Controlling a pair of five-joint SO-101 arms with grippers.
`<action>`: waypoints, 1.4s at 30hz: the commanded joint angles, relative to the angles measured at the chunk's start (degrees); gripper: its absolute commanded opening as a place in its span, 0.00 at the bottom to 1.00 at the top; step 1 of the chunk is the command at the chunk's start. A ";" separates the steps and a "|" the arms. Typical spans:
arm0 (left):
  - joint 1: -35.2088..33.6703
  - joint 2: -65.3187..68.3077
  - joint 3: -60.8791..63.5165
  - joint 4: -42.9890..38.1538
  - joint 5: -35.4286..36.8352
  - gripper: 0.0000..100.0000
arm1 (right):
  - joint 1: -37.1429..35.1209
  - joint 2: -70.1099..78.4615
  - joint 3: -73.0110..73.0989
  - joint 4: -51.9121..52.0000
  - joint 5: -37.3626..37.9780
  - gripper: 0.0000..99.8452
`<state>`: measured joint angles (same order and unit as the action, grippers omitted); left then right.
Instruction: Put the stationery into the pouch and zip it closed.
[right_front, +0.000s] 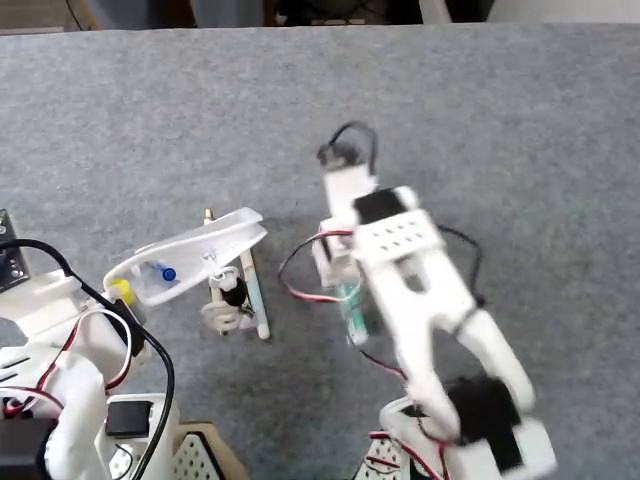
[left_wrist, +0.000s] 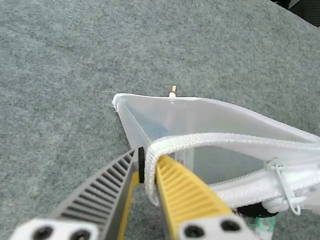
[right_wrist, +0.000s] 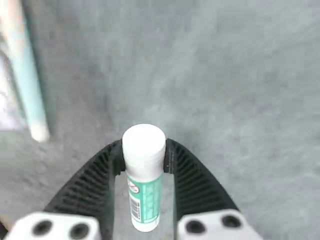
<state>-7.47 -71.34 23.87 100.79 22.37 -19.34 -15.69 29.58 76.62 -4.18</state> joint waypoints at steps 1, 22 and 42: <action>0.13 0.09 -0.57 0.00 -0.53 0.03 | 2.20 -12.35 -6.11 -0.09 0.09 0.01; 0.13 0.09 -0.57 0.00 -0.53 0.03 | -32.00 -37.14 -10.51 -26.90 0.09 0.01; -1.63 0.09 -0.66 0.00 -0.53 0.03 | -34.29 -37.58 2.59 -40.88 -4.92 0.01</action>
<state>-8.70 -71.34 23.87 100.79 22.46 -53.27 -51.74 31.87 34.59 -5.76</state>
